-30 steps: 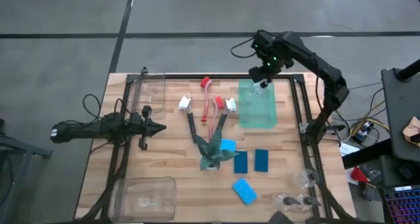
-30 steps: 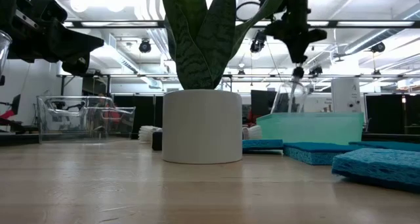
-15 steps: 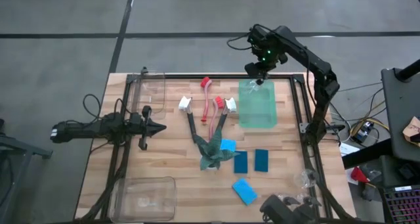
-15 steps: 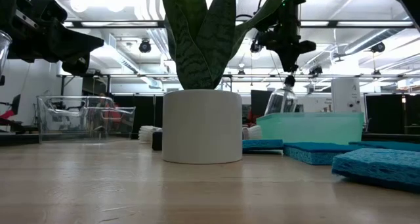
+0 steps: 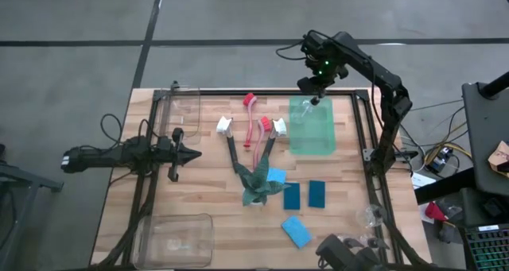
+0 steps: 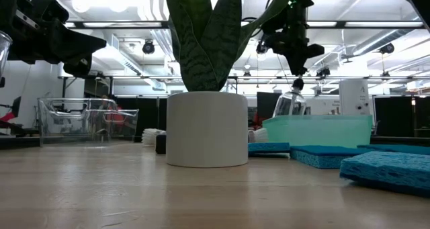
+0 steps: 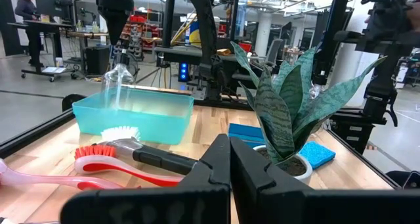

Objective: Pick & Place Kitchen Sink Supplies
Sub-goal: Put the soap dispenser into the green bin

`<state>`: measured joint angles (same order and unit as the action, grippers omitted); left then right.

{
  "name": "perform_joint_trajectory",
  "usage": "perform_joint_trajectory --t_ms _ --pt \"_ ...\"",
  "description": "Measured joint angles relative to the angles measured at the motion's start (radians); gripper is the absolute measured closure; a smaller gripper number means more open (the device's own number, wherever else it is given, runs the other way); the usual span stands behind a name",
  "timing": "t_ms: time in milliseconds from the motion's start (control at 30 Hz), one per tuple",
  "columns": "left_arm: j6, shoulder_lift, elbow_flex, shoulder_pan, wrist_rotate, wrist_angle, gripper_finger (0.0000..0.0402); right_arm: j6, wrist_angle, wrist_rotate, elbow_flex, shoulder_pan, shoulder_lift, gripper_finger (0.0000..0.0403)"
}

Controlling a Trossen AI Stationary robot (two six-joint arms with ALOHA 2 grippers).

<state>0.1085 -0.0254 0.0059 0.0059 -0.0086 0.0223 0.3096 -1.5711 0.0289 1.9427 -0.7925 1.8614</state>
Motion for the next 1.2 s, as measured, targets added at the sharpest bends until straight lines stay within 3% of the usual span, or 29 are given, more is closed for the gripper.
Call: perform_joint_trajectory --t_ms 900,1200 --pt "0.0 0.0 0.0 0.0 0.0 0.0 0.0401 0.02 0.055 0.077 0.032 0.0 -0.001 0.0283" --pt "0.0 0.0 0.0 0.0 0.0 0.0 0.0401 -0.005 0.056 0.057 0.118 -0.001 -0.001 0.0273"
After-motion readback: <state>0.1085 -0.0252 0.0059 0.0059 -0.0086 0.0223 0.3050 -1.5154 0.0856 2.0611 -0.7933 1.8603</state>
